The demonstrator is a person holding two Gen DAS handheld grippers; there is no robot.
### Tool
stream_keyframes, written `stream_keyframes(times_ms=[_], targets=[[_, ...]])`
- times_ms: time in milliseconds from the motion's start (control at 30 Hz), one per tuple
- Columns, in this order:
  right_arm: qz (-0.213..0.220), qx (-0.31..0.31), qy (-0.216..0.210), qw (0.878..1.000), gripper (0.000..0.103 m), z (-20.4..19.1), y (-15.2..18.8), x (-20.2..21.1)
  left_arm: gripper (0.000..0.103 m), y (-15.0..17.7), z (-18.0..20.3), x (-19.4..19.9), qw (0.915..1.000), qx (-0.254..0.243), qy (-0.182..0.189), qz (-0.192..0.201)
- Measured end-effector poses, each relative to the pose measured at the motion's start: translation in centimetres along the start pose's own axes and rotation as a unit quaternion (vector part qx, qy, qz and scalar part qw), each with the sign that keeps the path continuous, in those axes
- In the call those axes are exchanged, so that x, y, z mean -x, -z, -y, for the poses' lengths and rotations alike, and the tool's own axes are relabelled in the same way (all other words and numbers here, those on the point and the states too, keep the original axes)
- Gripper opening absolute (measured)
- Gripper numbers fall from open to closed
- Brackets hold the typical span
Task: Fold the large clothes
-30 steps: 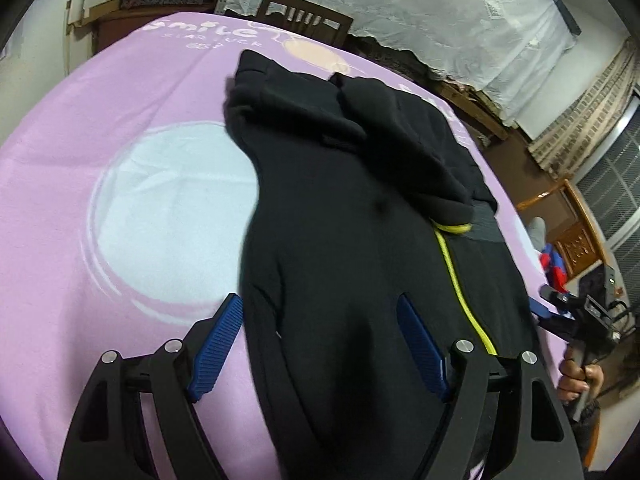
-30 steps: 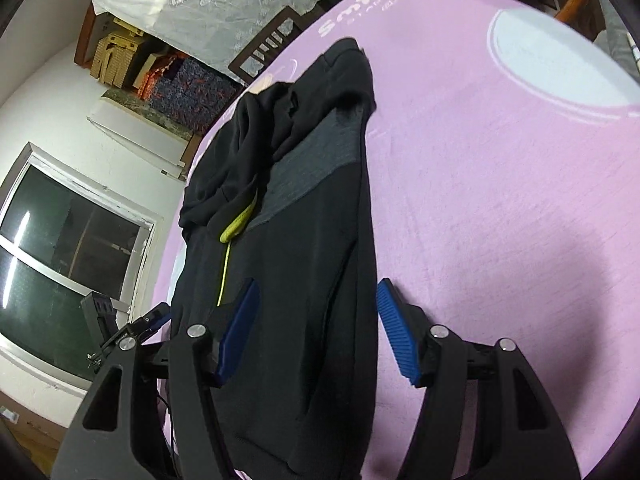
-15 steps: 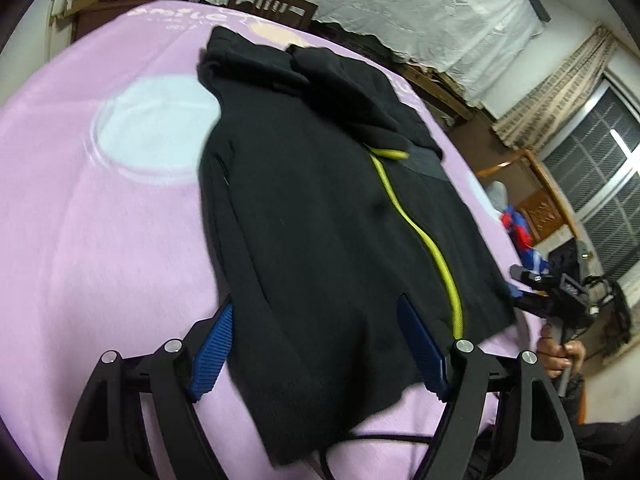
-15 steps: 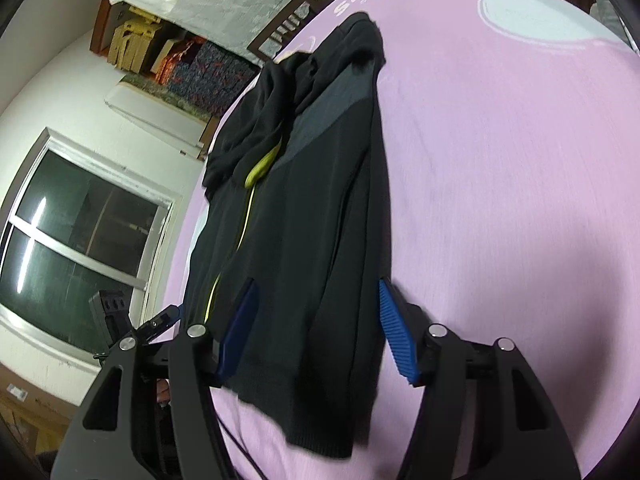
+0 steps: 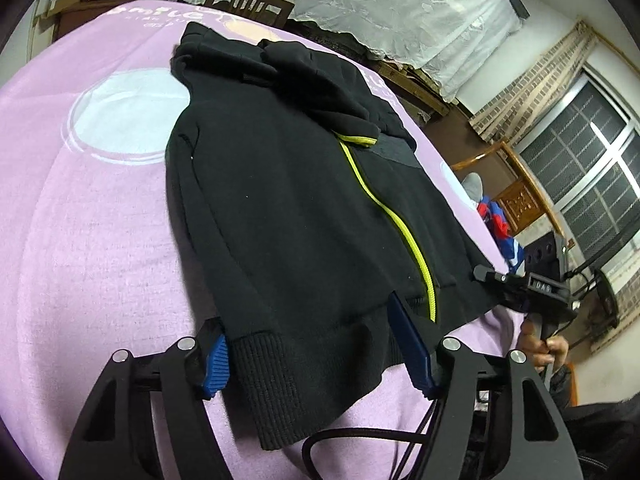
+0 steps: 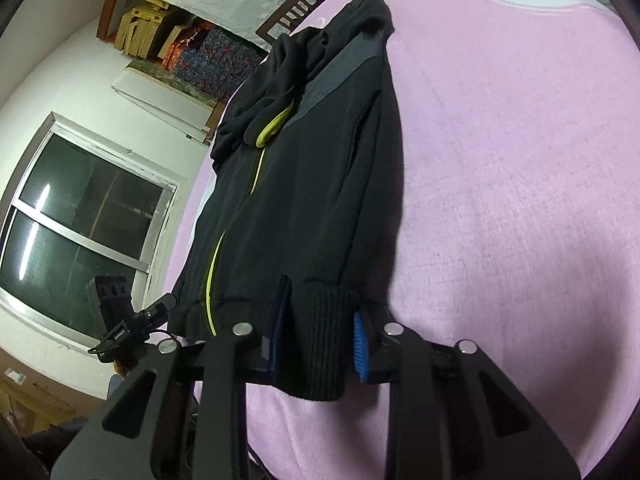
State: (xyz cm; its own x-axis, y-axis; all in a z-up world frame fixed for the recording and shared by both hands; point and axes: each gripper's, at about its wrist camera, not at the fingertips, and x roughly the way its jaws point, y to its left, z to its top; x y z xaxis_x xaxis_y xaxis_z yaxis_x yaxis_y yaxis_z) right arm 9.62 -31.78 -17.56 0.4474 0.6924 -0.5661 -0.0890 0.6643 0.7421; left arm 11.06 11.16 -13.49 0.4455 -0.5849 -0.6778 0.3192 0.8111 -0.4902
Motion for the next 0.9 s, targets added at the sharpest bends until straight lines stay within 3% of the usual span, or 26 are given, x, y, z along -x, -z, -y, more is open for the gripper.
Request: stream_keyframes(times_ms=[67, 167, 233, 367, 533, 900], targets=[[-0.001, 0.001, -0.001, 1.000, 0.026, 0.0, -0.1, -0.2, 0.066, 0.1, 0.1, 0.0, 1.0000, -0.002, 0.002, -0.001], [-0.001, 0.001, -0.001, 1.000, 0.026, -0.1, -0.1, -0.3, 0.041, 0.4, 0.0, 0.0, 1.0000, 0.000, 0.000, -0.001], [-0.001, -0.001, 0.000, 1.000, 0.026, -0.2, -0.1, -0.4, 0.031, 0.4, -0.6, 0.0, 0.9999, 0.010, 0.002, 0.001], [0.002, -0.007, 0.001, 1.000, 0.024, -0.2, -0.2, -0.5, 0.019, 0.3, -1.7, 0.2, 0.9994, 0.029, 0.019, 0.008], [0.007, -0.021, -0.013, 1.000, 0.014, 0.2, -0.3, -0.2, 0.016, 0.1, -1.0, 1.3, 0.9992, 0.013, 0.016, 0.034], [0.029, -0.029, -0.079, 0.996, 0.012, -0.5, -1.6, 1.7, 0.015, -2.4, 1.3, 3.6, 0.9967, -0.033, -0.001, 0.075]])
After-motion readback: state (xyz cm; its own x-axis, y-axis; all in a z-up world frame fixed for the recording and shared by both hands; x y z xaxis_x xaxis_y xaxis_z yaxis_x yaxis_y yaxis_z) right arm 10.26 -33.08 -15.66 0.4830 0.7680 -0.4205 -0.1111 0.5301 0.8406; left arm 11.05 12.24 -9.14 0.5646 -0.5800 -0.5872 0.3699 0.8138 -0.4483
